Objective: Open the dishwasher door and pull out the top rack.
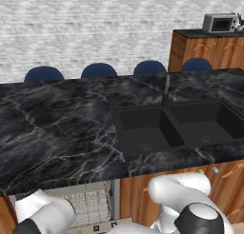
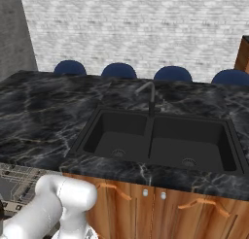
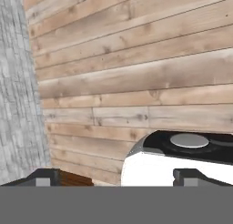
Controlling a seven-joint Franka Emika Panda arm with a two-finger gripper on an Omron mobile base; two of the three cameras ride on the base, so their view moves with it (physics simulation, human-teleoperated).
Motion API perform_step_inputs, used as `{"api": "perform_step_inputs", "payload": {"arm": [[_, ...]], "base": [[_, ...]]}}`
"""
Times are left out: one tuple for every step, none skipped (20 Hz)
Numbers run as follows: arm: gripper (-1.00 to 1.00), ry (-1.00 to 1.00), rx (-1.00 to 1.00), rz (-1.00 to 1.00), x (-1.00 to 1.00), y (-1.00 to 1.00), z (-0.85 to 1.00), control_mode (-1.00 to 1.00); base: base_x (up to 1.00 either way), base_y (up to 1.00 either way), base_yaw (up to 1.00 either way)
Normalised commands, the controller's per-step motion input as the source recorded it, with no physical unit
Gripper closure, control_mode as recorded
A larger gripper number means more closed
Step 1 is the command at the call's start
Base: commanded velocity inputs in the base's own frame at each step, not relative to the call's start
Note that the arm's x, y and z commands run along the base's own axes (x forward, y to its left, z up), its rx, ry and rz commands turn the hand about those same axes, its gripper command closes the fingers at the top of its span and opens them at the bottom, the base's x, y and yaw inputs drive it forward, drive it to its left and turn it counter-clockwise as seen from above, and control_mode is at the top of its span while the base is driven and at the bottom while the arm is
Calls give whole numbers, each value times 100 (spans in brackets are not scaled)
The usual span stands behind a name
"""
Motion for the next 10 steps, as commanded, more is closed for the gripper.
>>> {"api": "perform_step_inputs", "payload": {"arm": [[-100,59,5,-13,0,-11,100,-100],[-100,59,5,-11,0,-9,100,-100],[-100,51,2,-6,0,-1,95,-100],[-100,27,0,0,-9,0,35,-100],[-100,10,0,0,0,0,0,-100],[-100,0,0,0,0,0,0,-100],[-100,2,0,0,-2,-3,0,-100],[-100,7,0,0,0,-11,32,-100],[-100,6,0,0,0,-9,54,-100],[-100,0,0,0,6,-8,77,-100]], "base": [[0,0,0],[0,0,0],[0,0,0],[0,0,0],[0,0,0],[0,0,0],[0,0,0],[0,0,0],[0,0,0],[0,0,0]]}}
